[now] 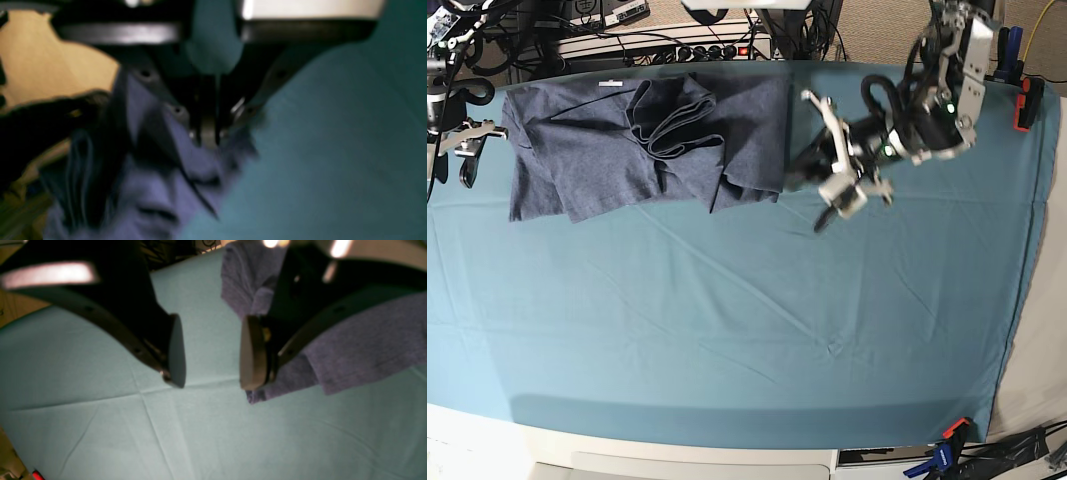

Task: Fold the T-shirt properly
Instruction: 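Regrasp the folded bundle with the left gripper and press it flat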

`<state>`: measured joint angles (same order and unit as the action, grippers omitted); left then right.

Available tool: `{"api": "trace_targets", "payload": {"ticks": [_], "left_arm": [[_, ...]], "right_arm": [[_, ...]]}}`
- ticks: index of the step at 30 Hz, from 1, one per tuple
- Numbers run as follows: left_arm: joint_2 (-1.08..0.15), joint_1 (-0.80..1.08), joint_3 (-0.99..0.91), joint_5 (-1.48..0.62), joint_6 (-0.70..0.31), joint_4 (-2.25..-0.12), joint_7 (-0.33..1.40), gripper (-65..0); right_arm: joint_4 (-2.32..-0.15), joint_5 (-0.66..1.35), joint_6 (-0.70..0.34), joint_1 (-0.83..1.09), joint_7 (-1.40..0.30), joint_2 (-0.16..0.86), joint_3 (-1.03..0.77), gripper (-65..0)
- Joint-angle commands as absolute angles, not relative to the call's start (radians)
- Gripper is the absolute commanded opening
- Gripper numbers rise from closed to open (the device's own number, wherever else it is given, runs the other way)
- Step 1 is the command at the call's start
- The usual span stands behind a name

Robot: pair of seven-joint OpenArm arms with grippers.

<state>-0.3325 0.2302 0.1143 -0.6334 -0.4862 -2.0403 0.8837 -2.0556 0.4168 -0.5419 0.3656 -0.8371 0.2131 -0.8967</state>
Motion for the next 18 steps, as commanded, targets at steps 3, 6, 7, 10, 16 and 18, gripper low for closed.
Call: {"api": "trace_targets", "payload": {"ticks": [3, 6, 7, 10, 16, 18], "left_arm": [[-0.330, 0.253, 0.149, -0.647, -0.485, -2.058, 0.857, -65.0], [-0.329, 0.250, 0.229, -0.580, -0.449, -2.058, 0.822, -65.0], [-0.329, 0.248, 0.262, -0.546, -0.439, -2.057, 0.802, -65.0], [-0.314, 0.231, 0.356, -0.461, -0.437, -2.048, 0.771, -65.0], [-0.250, 0.163, 0.487, -0.373, -0.437, -1.919, 0.727, -65.0], [-0.232, 0.131, 0.517, -0.369, -0.437, -1.872, 0.712, -65.0]], "right_arm": [[-2.073, 0.429, -0.536, 0.363, -0.812, 0.229, -0.904, -37.4], [-2.073, 0.429, -0.536, 0.363, -0.812, 0.229, -0.904, -37.4], [-2.073, 0.430, -0.536, 0.363, -0.812, 0.229, -0.904, -37.4], [-2.073, 0.430, -0.536, 0.363, -0.811, 0.229, -0.904, -37.4], [-2.073, 0.429, -0.536, 0.363, -0.812, 0.229, -0.904, -37.4], [-2.073, 0.429, -0.536, 0.363, -0.812, 0.229, -0.904, -37.4]]}}
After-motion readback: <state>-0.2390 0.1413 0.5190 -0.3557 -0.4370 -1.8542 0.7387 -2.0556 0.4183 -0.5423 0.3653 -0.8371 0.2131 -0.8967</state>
